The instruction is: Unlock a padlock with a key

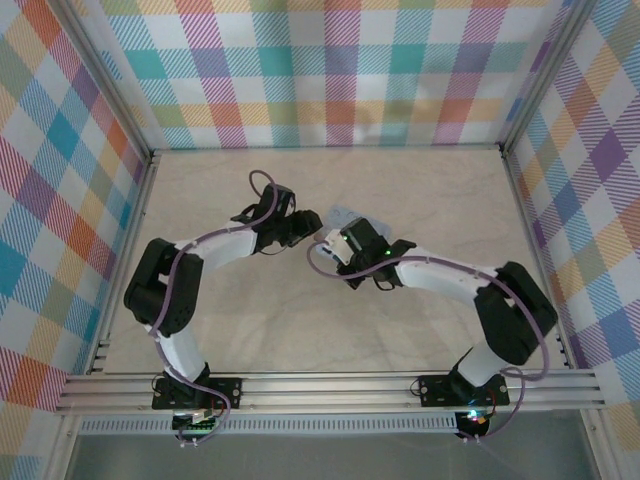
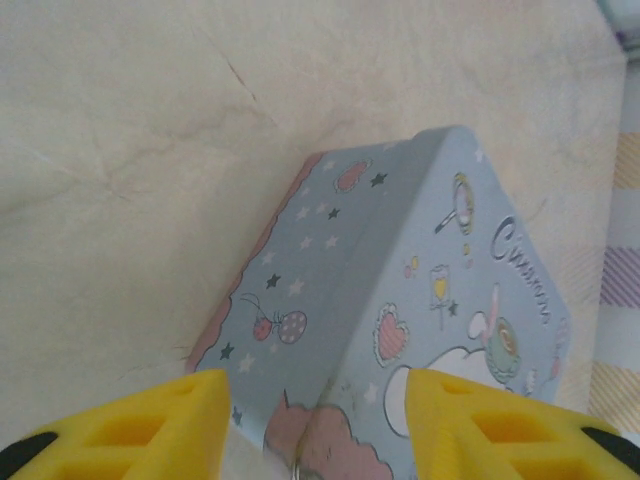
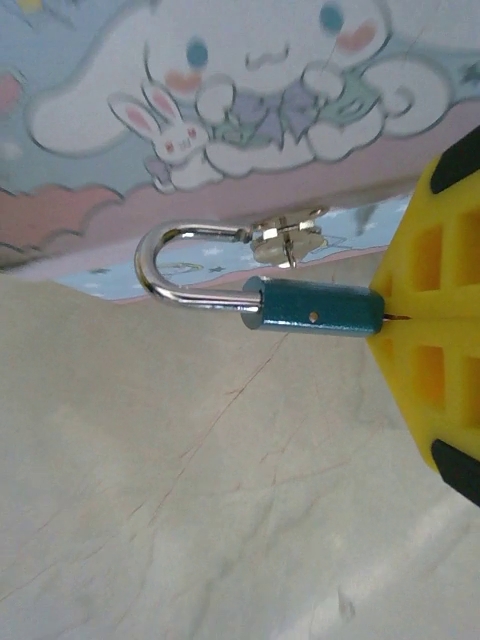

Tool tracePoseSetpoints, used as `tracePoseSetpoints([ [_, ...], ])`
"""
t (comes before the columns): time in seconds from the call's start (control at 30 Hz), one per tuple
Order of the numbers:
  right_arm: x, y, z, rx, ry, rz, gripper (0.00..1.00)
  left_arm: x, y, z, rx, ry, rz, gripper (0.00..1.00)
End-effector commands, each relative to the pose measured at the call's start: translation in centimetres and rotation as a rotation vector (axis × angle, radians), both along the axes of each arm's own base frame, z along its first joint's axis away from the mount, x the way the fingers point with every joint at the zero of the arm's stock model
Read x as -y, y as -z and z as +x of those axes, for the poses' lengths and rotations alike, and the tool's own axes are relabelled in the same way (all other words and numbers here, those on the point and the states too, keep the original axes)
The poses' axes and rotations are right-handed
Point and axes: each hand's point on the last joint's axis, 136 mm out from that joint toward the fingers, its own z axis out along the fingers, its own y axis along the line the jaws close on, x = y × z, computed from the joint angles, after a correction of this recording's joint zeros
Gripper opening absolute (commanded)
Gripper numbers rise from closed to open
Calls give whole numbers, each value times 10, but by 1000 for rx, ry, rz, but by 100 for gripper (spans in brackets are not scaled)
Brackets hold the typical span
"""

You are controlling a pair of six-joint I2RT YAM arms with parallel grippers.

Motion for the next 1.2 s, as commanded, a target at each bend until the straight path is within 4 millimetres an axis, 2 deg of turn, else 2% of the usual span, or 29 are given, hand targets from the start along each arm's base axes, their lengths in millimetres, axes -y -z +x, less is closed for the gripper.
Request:
tracePoseSetpoints([
  [0.0,-5,-31,-5,26,37,122,0,-20,-31,2,85,-52,-1,52],
  [0.2,15,-59,-6,28,141,189,0,-34,-42,-15,129,-61,5,62],
  [0.3,32,-69,-5,20,216,224,0,-39,-44,-25,149,-56,8,63],
  [0.47,71,-81,2,-9,396,268,0,-47,-51,-39,188,-39,24,67],
  [0.53,90,-81,5,-21,476,276,0,-49,-53,-43,208,-34,23,72],
  [0.57,100,-80,7,-31,519,279,0,-48,-56,-45,219,-29,12,77],
  [0.67,132,-75,11,-58,655,267,0,-47,-60,-50,231,-19,-16,79],
  [0.7,141,-72,11,-64,694,259,0,-47,-61,-51,231,-20,-16,83],
  [0.73,152,-69,13,-73,744,250,0,-49,-62,-52,234,-20,-10,100],
  [0.97,220,-40,18,-123,1028,147,0,-67,-56,-61,238,-57,73,100],
  [1.17,244,-15,21,-191,1137,90,0,-79,-45,-68,211,-86,120,100],
])
